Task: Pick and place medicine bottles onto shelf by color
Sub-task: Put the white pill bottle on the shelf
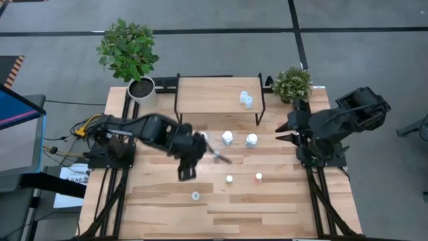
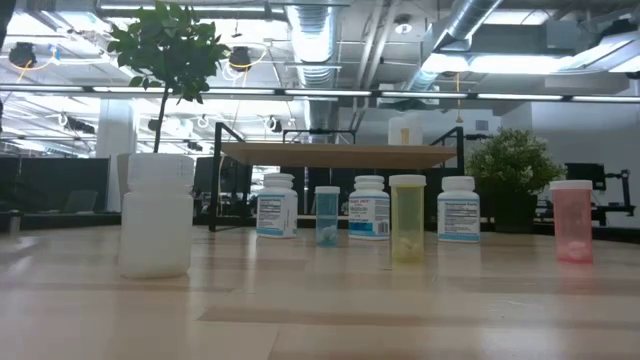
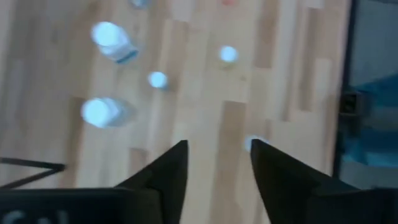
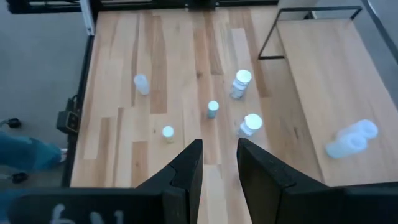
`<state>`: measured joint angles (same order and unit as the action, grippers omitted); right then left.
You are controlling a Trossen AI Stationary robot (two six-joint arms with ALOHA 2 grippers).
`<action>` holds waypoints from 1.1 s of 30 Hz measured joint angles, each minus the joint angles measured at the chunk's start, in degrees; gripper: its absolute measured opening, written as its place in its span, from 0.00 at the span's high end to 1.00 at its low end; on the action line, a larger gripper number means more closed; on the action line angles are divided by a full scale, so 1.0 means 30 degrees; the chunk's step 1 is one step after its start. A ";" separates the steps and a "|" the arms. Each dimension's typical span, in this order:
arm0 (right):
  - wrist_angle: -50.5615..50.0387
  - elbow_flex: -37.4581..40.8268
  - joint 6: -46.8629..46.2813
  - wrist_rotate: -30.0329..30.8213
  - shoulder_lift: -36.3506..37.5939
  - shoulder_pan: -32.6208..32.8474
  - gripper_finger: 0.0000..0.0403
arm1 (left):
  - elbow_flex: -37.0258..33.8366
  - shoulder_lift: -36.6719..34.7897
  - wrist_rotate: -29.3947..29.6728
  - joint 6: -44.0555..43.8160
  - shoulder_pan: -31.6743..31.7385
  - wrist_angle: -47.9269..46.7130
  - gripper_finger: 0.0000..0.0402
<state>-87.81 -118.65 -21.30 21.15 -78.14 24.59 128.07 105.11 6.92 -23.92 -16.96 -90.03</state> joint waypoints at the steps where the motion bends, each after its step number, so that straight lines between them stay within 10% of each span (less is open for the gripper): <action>1: 0.0000 0.0000 0.0214 -0.0007 0.0011 -0.0152 0.70 | 0.0000 -0.0013 -0.0016 -0.0352 -0.0416 -0.0002 0.56; 14: -0.0721 -0.0015 0.1593 -0.0356 0.1506 -0.0689 0.70 | -0.5927 0.0028 0.2230 -0.9778 -0.4617 0.5006 0.49; 33: -0.0736 -0.0015 -0.1977 -0.1122 0.2196 0.0922 0.70 | -1.5723 0.0018 0.1625 -0.9627 -0.6479 1.3368 0.50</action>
<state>-90.02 -118.69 -27.23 17.78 -71.55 27.35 80.90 105.16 11.79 -52.80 -36.40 -49.92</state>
